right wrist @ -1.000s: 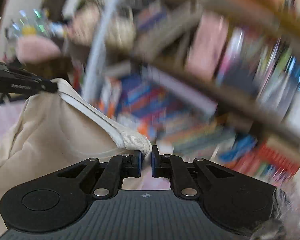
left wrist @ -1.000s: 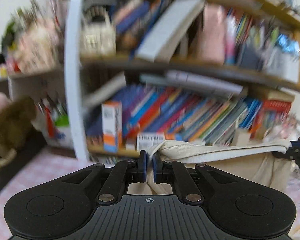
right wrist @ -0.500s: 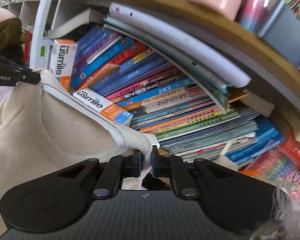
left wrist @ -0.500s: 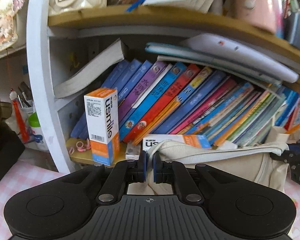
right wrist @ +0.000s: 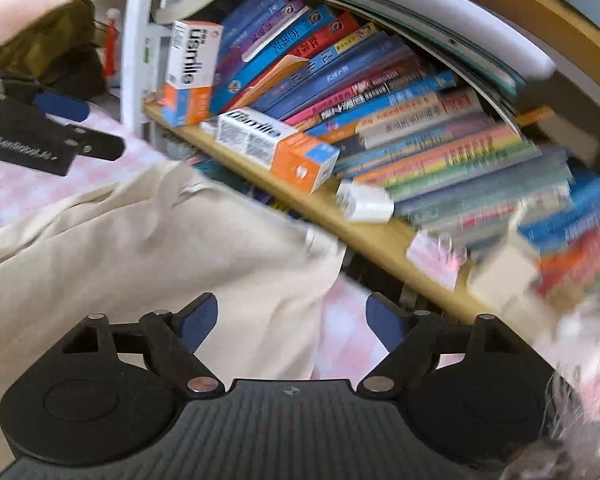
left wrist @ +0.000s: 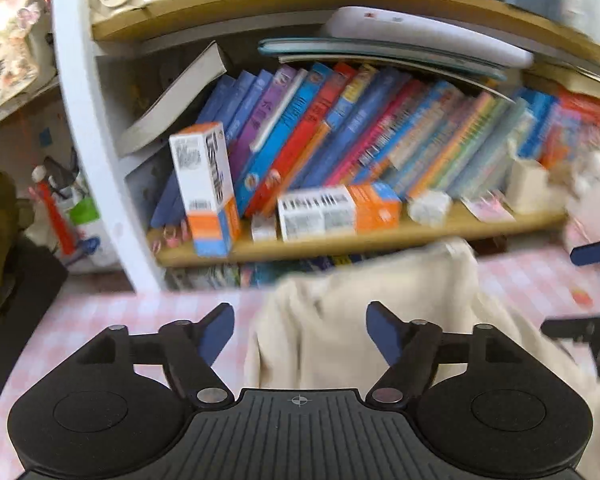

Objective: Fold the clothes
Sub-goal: 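Lay the T-shirt flat on the mat and open both grippers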

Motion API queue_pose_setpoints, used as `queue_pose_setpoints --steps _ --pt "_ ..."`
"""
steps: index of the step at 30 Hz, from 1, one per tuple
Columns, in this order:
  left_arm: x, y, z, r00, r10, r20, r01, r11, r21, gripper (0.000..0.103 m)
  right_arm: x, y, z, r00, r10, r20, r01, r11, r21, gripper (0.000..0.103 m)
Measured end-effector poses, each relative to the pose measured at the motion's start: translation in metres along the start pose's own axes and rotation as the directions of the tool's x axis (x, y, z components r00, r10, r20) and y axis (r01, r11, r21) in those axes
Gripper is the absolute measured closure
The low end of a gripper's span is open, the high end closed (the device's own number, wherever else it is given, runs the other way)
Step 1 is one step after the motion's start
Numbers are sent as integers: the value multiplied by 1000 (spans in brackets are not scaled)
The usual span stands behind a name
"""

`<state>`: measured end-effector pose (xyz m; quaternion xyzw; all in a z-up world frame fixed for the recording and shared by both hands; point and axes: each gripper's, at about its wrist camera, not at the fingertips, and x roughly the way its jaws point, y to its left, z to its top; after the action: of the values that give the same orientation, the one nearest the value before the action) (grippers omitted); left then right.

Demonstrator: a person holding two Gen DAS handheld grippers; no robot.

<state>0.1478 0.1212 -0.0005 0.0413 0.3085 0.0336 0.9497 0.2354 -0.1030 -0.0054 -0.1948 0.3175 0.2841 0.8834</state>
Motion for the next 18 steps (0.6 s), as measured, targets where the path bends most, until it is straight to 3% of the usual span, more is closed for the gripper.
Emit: queue_pose_setpoints --steps 10,15,18 --pt "-105 -59 -125 991 20 -131 -22 1000 -15 26 -96 17 -110 996 92 -20 -86 978 191 25" --pt "-126 -83 -152 987 46 -152 -50 999 -20 26 -122 42 -132 992 130 -4 -127 974 187 25" --pt "-131 -85 -154 987 52 -149 -54 998 -10 26 -128 66 -135 987 161 -4 -160 981 110 26"
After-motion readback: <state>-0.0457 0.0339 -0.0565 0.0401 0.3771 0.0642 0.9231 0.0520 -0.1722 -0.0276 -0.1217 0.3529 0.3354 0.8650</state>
